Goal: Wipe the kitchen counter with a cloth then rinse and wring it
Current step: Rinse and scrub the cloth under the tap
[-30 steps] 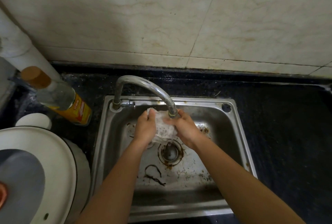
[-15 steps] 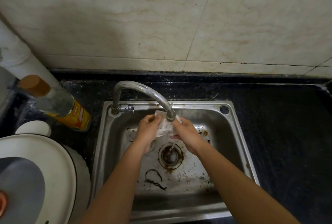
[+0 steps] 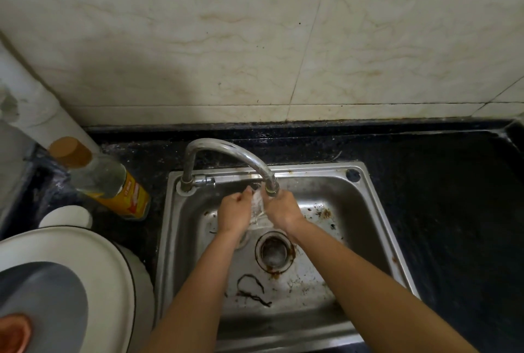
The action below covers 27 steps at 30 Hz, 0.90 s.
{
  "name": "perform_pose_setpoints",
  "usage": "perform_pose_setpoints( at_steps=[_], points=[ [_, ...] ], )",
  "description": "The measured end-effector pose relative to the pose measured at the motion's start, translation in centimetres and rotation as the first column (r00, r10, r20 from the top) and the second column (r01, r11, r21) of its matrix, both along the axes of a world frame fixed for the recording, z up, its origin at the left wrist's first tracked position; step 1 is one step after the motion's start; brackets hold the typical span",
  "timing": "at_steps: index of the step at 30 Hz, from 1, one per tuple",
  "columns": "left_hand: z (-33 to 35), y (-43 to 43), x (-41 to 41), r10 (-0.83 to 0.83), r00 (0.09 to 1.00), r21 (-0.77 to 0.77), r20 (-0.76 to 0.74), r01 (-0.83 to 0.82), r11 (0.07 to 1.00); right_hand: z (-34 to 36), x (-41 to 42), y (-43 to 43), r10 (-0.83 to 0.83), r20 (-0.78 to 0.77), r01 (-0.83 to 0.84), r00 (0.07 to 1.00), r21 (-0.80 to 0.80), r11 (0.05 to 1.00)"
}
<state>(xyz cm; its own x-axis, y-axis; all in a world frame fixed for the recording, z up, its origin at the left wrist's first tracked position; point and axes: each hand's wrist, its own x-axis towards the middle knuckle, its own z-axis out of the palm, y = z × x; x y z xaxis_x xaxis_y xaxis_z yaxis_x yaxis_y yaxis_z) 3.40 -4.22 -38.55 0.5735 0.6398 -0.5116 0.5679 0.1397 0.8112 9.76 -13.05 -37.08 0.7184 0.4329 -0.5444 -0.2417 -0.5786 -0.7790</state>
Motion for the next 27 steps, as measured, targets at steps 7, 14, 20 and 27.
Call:
perform_pose_setpoints(
  at_steps=[7, 14, 20, 27],
  points=[
    [0.2, 2.5, -0.9, 0.263, 0.965, 0.313, 0.017, -0.255, 0.915, -0.3, 0.0, -0.9, -0.123, -0.164, 0.121, 0.979, -0.023, 0.992],
    [-2.1, 4.9, -1.1, -0.039, 0.993, 0.520, -0.111, 0.091, 0.849, 0.7, 0.6, -1.6, -0.085, -0.211, 0.105, 0.974, 0.088, 0.991],
    [-2.9, 6.9, -2.4, -0.213, 0.969, 0.509, -0.128, 0.249, 0.824, 1.2, 0.4, -1.3, -0.051, -0.196, 0.067, 0.979, 0.076, 0.995],
    [-2.8, 9.2, 0.4, -0.201, 0.963, 0.444, -0.180, 0.261, 0.857, 1.3, 0.3, -1.9, -0.040, -0.159, 0.053, 0.987, 0.077, 0.996]
  ],
)
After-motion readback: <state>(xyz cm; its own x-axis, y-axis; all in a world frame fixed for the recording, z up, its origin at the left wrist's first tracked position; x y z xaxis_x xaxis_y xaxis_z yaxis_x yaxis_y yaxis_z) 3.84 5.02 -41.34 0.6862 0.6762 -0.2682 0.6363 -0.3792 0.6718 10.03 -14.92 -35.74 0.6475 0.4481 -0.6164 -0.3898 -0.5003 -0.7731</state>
